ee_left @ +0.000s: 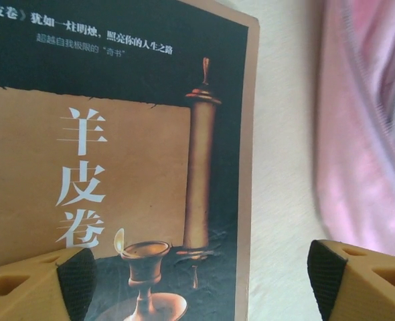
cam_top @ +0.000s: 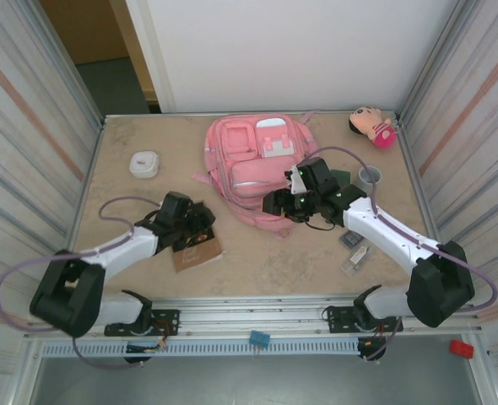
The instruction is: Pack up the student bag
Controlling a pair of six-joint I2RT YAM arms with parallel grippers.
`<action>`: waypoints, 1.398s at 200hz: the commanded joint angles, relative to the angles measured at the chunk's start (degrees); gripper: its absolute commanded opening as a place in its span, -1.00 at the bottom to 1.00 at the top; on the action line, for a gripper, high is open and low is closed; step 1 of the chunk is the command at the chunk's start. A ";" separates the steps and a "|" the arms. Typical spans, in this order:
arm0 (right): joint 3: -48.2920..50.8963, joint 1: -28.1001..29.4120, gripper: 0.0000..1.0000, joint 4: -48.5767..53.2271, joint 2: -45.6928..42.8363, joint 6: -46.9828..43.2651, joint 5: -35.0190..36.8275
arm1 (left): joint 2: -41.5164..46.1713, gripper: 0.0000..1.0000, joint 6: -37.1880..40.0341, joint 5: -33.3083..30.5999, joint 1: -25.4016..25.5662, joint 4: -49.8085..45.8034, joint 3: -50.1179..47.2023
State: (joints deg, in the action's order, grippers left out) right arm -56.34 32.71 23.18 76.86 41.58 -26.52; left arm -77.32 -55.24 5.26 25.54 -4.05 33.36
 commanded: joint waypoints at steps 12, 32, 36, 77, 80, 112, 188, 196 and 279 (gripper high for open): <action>-3.39 1.84 0.20 0.30 2.02 -0.34 3.34 | -6.61 0.73 2.96 4.56 -0.14 -2.06 3.72; -7.08 3.89 0.20 4.36 3.99 -1.80 7.97 | -2.52 0.73 3.78 3.67 -0.14 -6.75 6.51; -8.04 4.49 0.20 5.45 4.55 -2.11 9.05 | -1.24 0.72 3.94 3.70 -0.14 -7.28 6.76; -15.60 12.03 0.15 8.35 11.53 -5.26 16.63 | 13.38 0.71 7.86 2.12 -1.03 -16.95 6.14; -16.10 12.60 0.15 8.49 12.19 -5.20 17.31 | 14.29 0.71 8.22 2.25 -1.33 -17.49 5.68; -21.19 17.09 0.13 10.66 19.68 -4.66 21.25 | 23.06 0.64 8.32 7.84 -7.93 -17.06 -1.99; -33.63 22.70 0.15 13.61 39.62 -4.00 21.69 | 25.25 0.63 9.08 12.90 -17.04 -13.99 -9.53; -34.47 22.94 0.15 14.18 41.06 -3.84 22.21 | 24.83 0.63 8.97 12.91 -17.19 -13.58 -9.87; -33.30 20.73 -0.52 17.01 50.33 0.01 21.81 | 19.38 0.60 7.48 13.34 -17.46 -8.88 -12.75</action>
State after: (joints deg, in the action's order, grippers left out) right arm -92.23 55.68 36.75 122.89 39.44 -4.12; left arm -56.34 -47.81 17.02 8.56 -15.92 21.61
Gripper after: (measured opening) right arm 0.305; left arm 0.804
